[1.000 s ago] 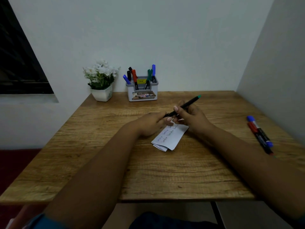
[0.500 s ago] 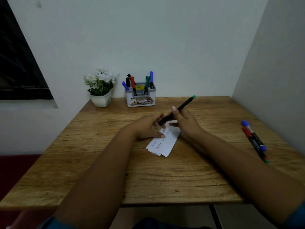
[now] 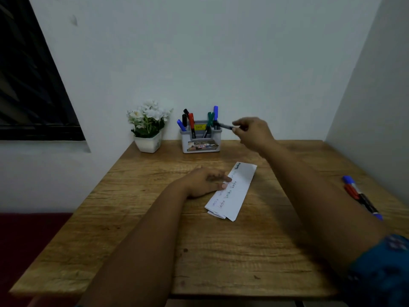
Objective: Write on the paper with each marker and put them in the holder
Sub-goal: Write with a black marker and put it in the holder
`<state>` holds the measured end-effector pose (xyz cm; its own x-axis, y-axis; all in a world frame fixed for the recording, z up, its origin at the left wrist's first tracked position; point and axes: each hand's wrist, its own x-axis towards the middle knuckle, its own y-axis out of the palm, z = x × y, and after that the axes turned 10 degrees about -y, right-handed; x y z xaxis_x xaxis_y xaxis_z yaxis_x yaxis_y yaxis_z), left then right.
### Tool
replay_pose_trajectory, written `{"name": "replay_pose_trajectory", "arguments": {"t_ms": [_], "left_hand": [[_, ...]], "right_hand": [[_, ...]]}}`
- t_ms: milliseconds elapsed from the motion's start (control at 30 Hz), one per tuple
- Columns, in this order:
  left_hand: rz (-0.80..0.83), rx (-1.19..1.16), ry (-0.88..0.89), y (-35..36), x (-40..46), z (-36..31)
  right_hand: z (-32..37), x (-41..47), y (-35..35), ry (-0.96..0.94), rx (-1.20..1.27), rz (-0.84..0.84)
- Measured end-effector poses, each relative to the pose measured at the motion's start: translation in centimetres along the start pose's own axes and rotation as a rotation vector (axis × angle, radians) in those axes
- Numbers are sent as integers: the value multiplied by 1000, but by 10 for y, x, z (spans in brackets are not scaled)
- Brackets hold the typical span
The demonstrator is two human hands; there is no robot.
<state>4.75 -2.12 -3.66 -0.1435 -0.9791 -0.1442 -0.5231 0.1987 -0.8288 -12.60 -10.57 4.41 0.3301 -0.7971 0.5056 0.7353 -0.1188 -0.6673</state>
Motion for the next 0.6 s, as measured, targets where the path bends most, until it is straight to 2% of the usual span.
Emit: {"name": "replay_pose_trajectory", "arguments": {"t_ms": [67, 133, 433, 600], "left_hand": [[-35, -23, -3, 0, 3, 1], [-42, -10, -11, 0, 6, 1], [12, 91, 12, -1, 16, 7], [8, 80, 42, 1, 21, 12]], "right_hand": [[5, 19, -1, -21, 123, -209], [9, 40, 3, -59, 137, -280], [14, 119, 57, -297, -16, -128], [16, 138, 81, -378, -278, -55]]}}
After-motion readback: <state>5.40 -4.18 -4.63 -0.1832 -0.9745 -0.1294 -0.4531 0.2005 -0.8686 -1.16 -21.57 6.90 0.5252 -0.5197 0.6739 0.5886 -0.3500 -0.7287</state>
